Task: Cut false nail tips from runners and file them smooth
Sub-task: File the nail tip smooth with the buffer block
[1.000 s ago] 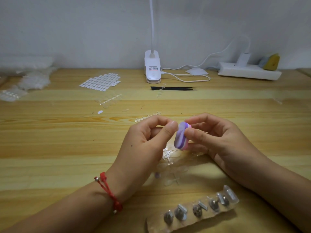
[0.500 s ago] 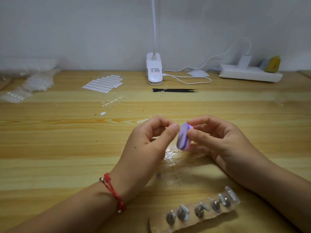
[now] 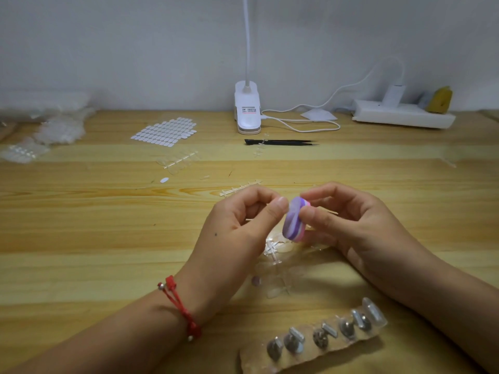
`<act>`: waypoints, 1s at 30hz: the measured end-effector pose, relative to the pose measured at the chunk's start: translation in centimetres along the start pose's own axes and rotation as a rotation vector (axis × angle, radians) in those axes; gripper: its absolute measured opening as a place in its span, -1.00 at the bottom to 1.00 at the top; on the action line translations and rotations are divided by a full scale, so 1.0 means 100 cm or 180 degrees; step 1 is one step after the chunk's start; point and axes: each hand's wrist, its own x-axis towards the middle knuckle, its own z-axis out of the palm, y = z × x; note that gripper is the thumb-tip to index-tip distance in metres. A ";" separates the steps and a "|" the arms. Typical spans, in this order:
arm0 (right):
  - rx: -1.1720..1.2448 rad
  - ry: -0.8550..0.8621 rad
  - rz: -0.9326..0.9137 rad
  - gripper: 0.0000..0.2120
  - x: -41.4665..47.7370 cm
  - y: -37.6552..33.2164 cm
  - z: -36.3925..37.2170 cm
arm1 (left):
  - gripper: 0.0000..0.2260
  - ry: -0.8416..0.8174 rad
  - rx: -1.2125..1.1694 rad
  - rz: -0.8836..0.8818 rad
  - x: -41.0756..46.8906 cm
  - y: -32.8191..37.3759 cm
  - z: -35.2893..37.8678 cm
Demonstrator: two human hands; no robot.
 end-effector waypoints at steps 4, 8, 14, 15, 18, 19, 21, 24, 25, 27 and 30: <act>0.0079 0.0181 -0.0002 -0.77 0.000 0.001 -0.001 | -0.86 0.0033 0.0100 0.0031 0.000 -0.001 -0.001; -0.0045 0.0103 -0.0025 -0.65 -0.001 0.001 -0.001 | -0.86 -0.0003 0.0147 0.0042 0.000 -0.001 -0.001; -0.0508 -0.0270 0.0064 -0.79 -0.003 -0.002 0.001 | -0.85 0.0080 0.0118 0.0059 0.000 -0.002 -0.002; -0.0453 -0.0228 0.0033 -0.79 -0.003 -0.002 0.002 | -0.85 0.0070 0.0100 0.0045 0.001 -0.002 -0.002; 0.0097 0.0193 -0.0006 -0.80 0.000 -0.001 0.000 | -0.85 0.0057 -0.0001 0.0019 0.001 -0.002 -0.001; 0.0213 0.0290 -0.0004 -0.80 0.001 0.000 -0.001 | -0.85 0.0085 -0.0048 0.0013 0.001 -0.002 -0.001; 0.0102 0.0264 0.0008 -0.79 0.001 0.001 -0.001 | -0.85 0.0076 -0.0069 0.0002 0.001 -0.003 -0.002; -0.0121 0.0100 -0.0025 -0.76 0.000 0.001 0.000 | -0.86 -0.0143 0.0087 -0.0019 0.001 -0.003 -0.002; -0.0064 0.0166 -0.0035 -0.77 0.000 0.001 0.000 | -0.86 -0.0188 0.0083 -0.0043 0.001 -0.003 -0.002; 0.0101 0.0282 -0.0057 -0.79 0.000 0.000 -0.001 | -0.87 -0.0206 0.0023 -0.0083 0.001 -0.002 -0.003; -0.0318 0.0072 -0.0085 -0.79 -0.002 0.001 0.000 | -0.86 -0.0131 -0.0011 -0.0056 0.001 -0.002 -0.003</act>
